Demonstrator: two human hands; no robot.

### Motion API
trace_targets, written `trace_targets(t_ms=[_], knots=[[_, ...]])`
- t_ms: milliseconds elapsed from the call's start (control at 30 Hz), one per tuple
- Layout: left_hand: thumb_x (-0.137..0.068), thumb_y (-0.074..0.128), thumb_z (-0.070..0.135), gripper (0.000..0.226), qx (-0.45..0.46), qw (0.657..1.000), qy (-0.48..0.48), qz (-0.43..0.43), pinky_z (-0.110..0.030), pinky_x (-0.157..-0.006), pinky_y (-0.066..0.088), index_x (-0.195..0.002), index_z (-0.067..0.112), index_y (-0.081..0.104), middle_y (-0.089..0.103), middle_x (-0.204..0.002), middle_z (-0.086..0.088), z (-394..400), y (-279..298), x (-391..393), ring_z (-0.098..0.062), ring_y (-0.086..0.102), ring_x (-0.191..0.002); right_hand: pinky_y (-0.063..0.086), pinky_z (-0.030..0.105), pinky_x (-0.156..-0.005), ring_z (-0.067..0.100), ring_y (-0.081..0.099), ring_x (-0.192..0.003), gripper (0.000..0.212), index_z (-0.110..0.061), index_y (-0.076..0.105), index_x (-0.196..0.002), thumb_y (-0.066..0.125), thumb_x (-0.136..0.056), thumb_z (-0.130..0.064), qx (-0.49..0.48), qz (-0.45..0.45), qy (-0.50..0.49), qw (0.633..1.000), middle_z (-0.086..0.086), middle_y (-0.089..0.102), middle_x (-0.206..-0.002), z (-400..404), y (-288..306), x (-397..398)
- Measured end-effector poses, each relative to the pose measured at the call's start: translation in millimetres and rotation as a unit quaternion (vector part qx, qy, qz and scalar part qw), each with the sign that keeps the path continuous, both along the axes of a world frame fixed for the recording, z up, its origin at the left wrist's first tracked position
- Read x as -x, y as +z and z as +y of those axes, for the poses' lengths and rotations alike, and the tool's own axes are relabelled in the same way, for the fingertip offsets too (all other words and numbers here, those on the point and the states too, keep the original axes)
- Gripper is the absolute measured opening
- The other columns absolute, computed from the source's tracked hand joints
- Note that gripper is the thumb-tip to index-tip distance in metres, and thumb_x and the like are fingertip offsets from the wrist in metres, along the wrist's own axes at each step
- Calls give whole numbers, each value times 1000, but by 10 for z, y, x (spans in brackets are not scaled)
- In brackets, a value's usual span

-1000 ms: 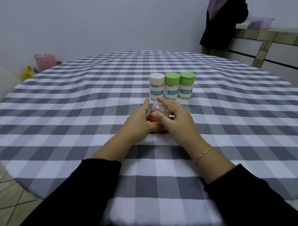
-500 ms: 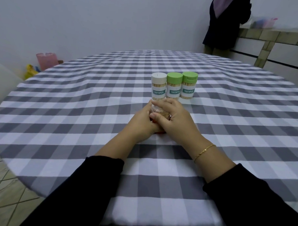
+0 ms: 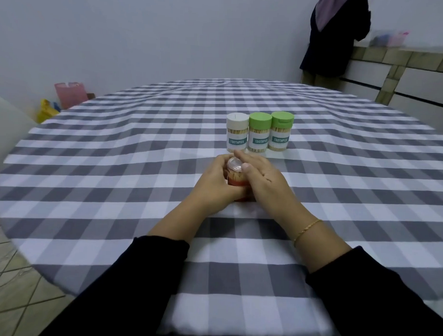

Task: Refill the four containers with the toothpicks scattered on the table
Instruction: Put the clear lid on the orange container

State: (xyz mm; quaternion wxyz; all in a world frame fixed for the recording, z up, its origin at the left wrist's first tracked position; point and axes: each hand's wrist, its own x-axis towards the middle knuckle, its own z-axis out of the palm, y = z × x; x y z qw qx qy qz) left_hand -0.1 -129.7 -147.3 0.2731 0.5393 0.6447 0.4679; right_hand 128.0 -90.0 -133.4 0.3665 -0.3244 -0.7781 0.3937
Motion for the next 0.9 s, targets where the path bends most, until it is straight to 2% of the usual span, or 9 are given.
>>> trace_targets(t_ms=[67,133,233,367,467,533,667,833,900], knots=[[-73,80,17,70,5,1000,6,-2,-16,-80,52,-131,28,42,59,-116,10,0,25,3,4,58,-97,31,20,-108,1,43,-123,40,-28,45,-139,42,-100,-22,44,24,4,999,-9,48,-137,22,8,-9],[-75,77,13,74,13,1000,18,-7,-18,-76,50,-135,30,37,53,-121,8,22,77,33,-5,57,-103,37,26,-106,4,46,-123,43,-31,40,-142,45,-99,-31,74,33,-4,997,-12,49,-136,65,17,-19],[-76,74,8,81,22,998,63,-22,-20,-75,47,-140,30,30,44,-128,5,102,182,141,-13,49,-109,37,21,-96,5,47,-118,46,-23,43,-141,50,-97,-33,79,14,-61,995,-6,51,-135,202,58,-14],[-78,75,6,79,29,993,103,-41,-21,-74,46,-141,26,31,42,-140,-3,272,350,351,-16,46,-109,38,25,-88,12,48,-111,49,-18,43,-140,57,-94,-26,102,7,-137,985,3,51,-132,452,88,42],[-76,80,15,80,31,990,122,-62,-30,-91,46,-141,25,35,41,-145,-4,426,438,507,-17,45,-113,40,27,-88,17,50,-112,49,-17,45,-134,62,-89,-24,99,-6,-209,973,5,47,-134,633,84,76],[-76,81,18,80,31,990,126,-51,-33,-97,45,-142,25,35,41,-146,-3,530,472,563,-19,46,-118,43,33,-96,21,48,-117,54,-15,44,-133,66,-84,-23,77,-19,-261,962,7,46,-133,761,75,76],[-79,78,17,79,33,990,137,-15,-38,-102,43,-144,27,35,40,-149,-3,725,480,615,-23,44,-130,31,44,-106,27,31,-133,74,-17,32,-141,70,-79,-26,50,-81,-336,937,6,40,-141,956,138,8],[-79,78,12,91,25,990,137,-14,-38,-103,43,-150,28,24,34,-153,-1,816,350,618,-20,43,-132,11,47,-116,28,15,-144,106,-24,-4,-150,72,-77,-35,94,-142,-273,947,9,21,-155,1185,134,-72],[-77,79,11,98,39,988,145,-20,-42,-108,41,-152,29,17,34,-153,-1,819,276,603,-21,42,-134,6,49,-116,27,15,-144,110,-25,-9,-150,72,-77,-36,103,-139,-253,952,8,24,-154,1259,98,-83]])
